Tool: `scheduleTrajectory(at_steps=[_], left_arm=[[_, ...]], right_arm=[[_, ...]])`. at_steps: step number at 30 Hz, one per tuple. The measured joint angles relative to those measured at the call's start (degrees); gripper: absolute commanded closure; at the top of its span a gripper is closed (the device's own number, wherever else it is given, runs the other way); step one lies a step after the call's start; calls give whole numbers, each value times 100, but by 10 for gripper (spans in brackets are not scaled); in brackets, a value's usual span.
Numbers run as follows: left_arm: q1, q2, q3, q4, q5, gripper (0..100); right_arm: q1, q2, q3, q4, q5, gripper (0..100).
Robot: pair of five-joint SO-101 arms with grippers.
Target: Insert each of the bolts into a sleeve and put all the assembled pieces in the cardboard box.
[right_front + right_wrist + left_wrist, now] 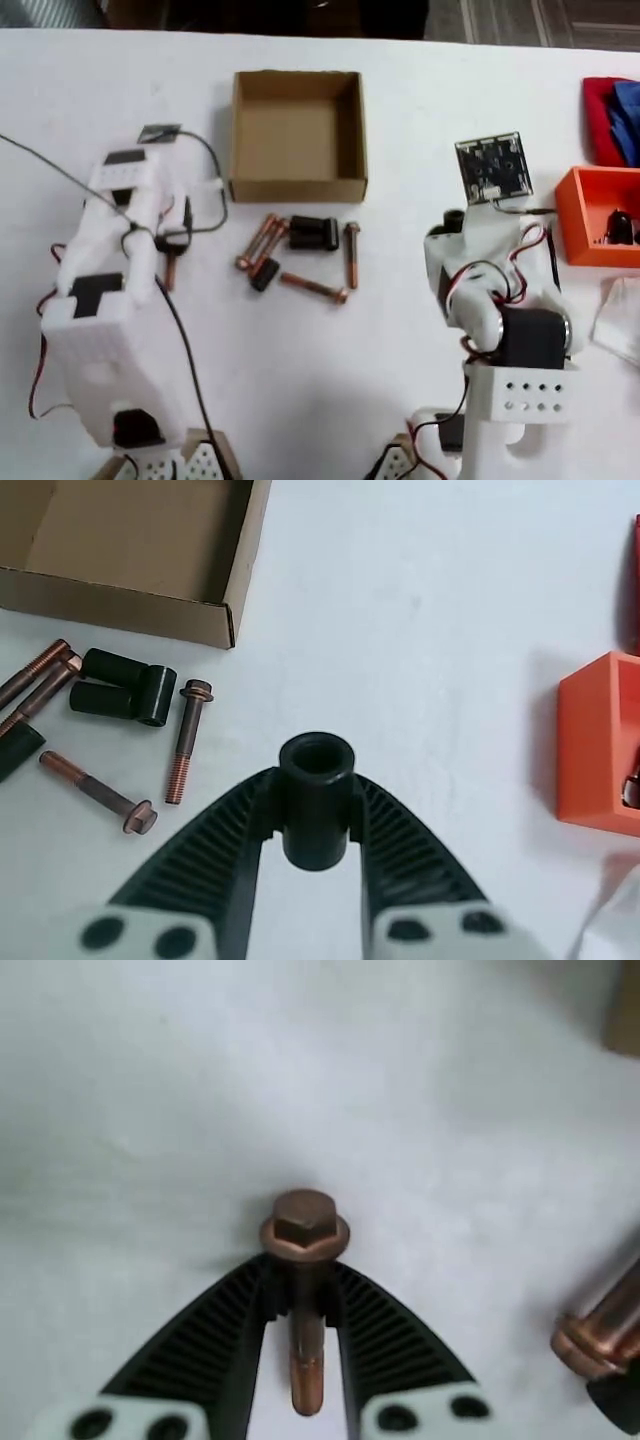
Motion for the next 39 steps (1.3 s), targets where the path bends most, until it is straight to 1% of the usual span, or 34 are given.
scheduleTrajectory(at_steps=[3,5,9,12,14,17,21,25,27,32,35,39], left_arm=[[-79,-211,-404,527,0,975],[-70,-571,-826,941,0,975],[-141,-1345,-1679,1600,-255,975],[-158,-1916,-2154,2022,-360,975],[-149,-2251,-2312,2154,-360,975],[-114,-2699,-2374,2171,-229,975],[9,-3059,-2374,1890,316,975],[114,-3297,-2374,1697,607,975],[308,-3420,-2374,1697,642,975],[800,-3886,-2374,1697,703,975],[1108,-4316,-2374,1697,1064,975],[1415,-4941,-2374,1697,1451,975]], right_arm=[[-44,642,-202,9,0,977],[-220,1222,-598,97,0,976],[-905,2347,-2119,686,0,976],[-1486,2857,-3411,1108,-62,976],[-1811,2945,-3886,1152,-325,976],[-2163,2989,-3965,967,-791,976],[-2655,2998,-3349,176,-949,976],[-2804,2804,-2145,-1020,-967,976],[-2857,2347,-1301,-1793,-967,977],[-2840,659,1187,-3727,-967,977],[-2857,-62,2048,-4220,-967,977],[-2778,-475,2189,-4484,-967,977]])
